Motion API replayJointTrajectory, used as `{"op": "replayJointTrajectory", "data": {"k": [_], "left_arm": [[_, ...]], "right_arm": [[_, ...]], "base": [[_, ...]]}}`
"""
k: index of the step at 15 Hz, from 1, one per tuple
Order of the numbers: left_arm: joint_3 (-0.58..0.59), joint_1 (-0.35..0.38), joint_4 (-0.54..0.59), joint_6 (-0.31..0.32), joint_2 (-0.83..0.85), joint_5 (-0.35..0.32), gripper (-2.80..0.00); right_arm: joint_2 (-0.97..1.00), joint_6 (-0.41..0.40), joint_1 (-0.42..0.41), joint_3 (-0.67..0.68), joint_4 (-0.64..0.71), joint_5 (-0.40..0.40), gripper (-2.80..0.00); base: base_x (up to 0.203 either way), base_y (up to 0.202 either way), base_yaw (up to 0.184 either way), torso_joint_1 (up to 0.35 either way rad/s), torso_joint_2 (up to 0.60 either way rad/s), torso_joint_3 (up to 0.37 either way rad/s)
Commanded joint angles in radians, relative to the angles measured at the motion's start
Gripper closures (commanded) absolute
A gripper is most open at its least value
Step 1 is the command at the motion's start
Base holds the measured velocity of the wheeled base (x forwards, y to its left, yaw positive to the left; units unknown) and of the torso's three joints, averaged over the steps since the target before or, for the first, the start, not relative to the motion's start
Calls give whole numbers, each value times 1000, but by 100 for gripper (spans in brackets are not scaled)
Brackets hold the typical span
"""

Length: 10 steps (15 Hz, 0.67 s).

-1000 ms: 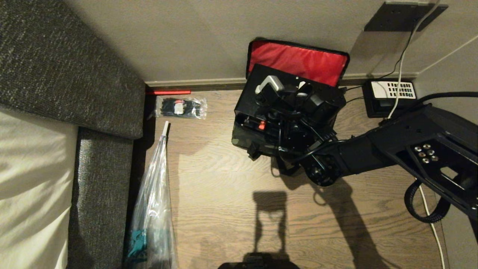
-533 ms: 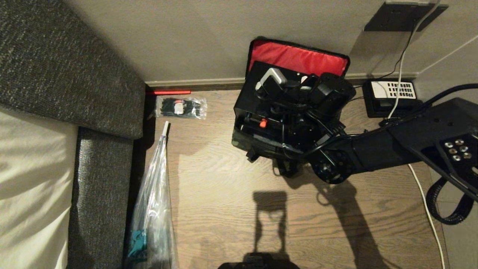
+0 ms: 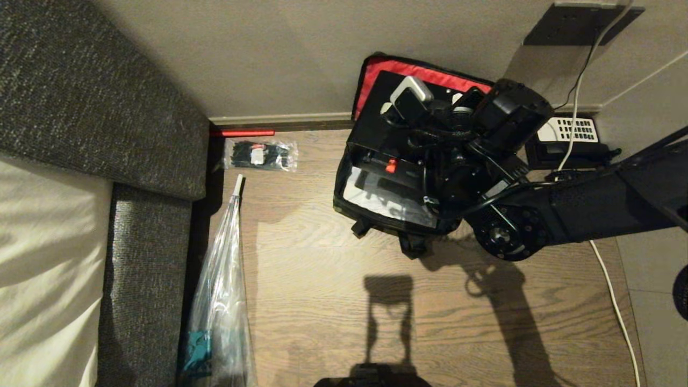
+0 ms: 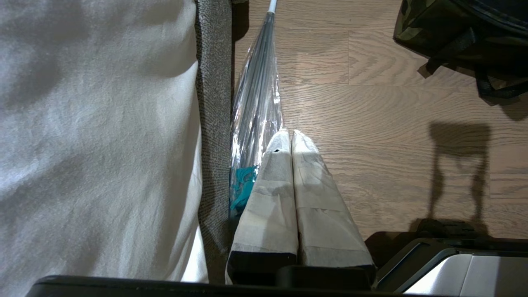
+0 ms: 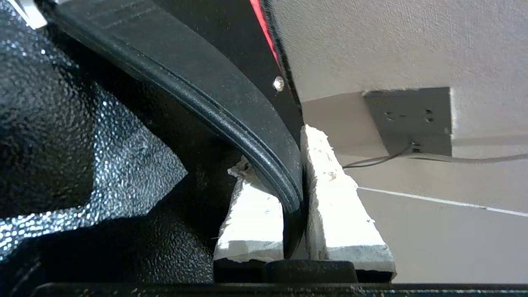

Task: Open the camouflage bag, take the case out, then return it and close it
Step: Release the handle

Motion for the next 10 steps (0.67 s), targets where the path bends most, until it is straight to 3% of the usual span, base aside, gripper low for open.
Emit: {"op": "replayJointTrajectory", "data": {"k": [1, 10], "left_arm": [[0, 0, 0, 0, 0, 1, 0], [0, 0, 0, 0, 0, 1, 0]], "right_arm": [[-49, -7, -5, 28, -2, -5, 0], [-170, -1, -108, 201, -20, -18, 0]], "base": [[0, 0, 0, 0, 0, 0], [0, 0, 0, 0, 0, 0]]}}
